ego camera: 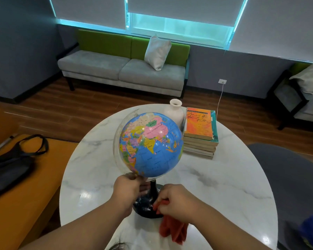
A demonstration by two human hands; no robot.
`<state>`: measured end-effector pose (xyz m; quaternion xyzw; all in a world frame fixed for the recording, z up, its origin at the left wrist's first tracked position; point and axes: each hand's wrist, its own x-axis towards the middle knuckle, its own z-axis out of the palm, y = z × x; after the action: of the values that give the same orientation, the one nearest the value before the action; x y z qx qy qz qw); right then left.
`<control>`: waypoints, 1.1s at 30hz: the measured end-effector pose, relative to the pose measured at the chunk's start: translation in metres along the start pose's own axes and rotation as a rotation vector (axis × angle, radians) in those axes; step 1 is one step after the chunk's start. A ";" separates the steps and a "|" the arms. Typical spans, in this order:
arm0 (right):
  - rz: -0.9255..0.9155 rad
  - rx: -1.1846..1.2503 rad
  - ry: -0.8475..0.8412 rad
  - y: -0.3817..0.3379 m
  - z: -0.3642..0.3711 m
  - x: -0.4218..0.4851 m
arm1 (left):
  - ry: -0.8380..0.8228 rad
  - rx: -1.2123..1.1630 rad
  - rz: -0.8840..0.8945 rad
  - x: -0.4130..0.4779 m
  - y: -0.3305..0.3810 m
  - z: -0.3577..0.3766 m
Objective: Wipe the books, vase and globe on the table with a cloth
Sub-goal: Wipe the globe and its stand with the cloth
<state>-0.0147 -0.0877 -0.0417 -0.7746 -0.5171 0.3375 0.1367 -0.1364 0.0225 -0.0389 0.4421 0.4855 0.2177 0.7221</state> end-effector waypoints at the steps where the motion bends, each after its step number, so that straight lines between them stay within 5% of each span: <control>1: -0.016 -0.004 -0.005 0.000 -0.003 0.000 | -0.002 -0.001 0.001 0.000 0.000 0.000; 10: -0.093 -0.040 -0.017 -0.008 -0.004 -0.004 | -0.016 -0.008 0.006 -0.002 0.001 0.002; 14: 0.033 -0.053 0.040 0.009 -0.007 -0.004 | -0.012 -0.010 -0.009 -0.002 0.000 0.001; 19: -0.189 -0.061 -0.032 -0.007 0.009 -0.009 | -0.007 0.000 -0.009 0.001 0.000 0.001; 25: 0.055 -0.026 0.097 0.027 -0.003 -0.011 | 0.002 -0.001 -0.017 0.000 -0.002 0.002; 30: -0.190 -0.049 0.018 -0.003 0.017 -0.010 | 0.008 0.018 0.005 0.002 -0.003 0.003; 33: -0.150 -0.029 0.061 0.006 0.013 -0.009 | -0.001 0.010 0.001 0.000 -0.003 0.001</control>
<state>-0.0207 -0.1000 -0.0514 -0.7457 -0.5740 0.2949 0.1659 -0.1362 0.0205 -0.0413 0.4460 0.4858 0.2156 0.7201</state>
